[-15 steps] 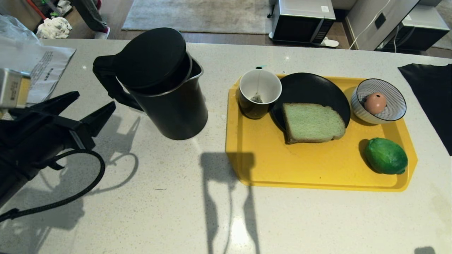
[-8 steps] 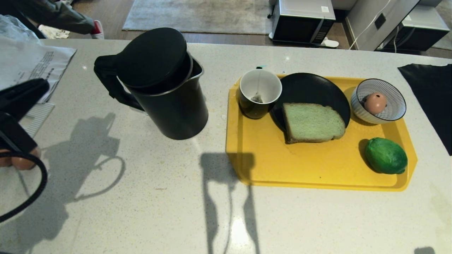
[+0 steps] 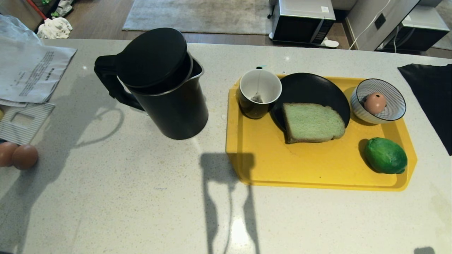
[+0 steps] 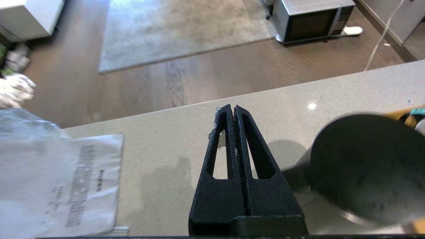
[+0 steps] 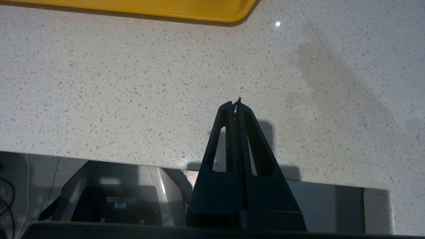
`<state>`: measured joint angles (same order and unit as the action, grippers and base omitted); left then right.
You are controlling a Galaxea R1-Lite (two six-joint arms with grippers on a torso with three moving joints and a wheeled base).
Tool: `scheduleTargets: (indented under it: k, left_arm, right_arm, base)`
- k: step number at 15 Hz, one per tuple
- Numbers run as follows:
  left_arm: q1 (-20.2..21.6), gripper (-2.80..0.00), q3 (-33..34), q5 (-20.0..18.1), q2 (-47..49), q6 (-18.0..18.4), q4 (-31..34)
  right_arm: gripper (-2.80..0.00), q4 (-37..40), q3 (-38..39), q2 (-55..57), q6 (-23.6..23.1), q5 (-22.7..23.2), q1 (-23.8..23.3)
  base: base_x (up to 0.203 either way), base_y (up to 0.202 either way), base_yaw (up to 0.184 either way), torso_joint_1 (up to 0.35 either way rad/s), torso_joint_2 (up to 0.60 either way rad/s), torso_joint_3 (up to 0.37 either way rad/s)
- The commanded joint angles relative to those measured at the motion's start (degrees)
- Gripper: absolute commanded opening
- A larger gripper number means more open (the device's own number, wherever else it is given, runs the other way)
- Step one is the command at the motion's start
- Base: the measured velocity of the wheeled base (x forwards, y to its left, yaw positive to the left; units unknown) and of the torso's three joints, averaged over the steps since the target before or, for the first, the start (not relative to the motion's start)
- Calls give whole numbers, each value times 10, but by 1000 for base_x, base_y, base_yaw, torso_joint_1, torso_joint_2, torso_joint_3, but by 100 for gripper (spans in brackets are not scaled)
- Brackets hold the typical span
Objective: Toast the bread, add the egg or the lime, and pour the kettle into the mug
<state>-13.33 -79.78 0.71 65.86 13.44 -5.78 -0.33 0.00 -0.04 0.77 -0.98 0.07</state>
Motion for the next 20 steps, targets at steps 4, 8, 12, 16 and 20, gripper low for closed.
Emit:
scheduleTargets:
  k: [4, 8, 12, 16, 20]
  left_arm:
    - [-94, -280, -119, -9, 137, -62, 81]
    - [-156, -280, -128, -4, 146, -64, 84]
    - [-214, -280, -124, 23, 140, -65, 106]
    - [-249, -280, -113, 75, 118, -69, 169]
    - [-256, -280, -73, 89, 110, -92, 174]
  right_arm:
    - [-280, 0, 1, 0, 0, 0, 0]
    - [-280, 0, 1, 0, 0, 0, 0]
    - [-280, 0, 1, 0, 0, 0, 0]
    - [-280, 0, 1, 0, 0, 0, 0]
    - [-280, 0, 1, 0, 0, 0, 0]
  base:
    - [0, 0, 0, 0, 0, 0]
    - [0, 0, 0, 0, 0, 0]
    - [0, 0, 0, 0, 0, 0]
    - [0, 0, 0, 0, 0, 0]
    - [0, 0, 0, 0, 0, 0]
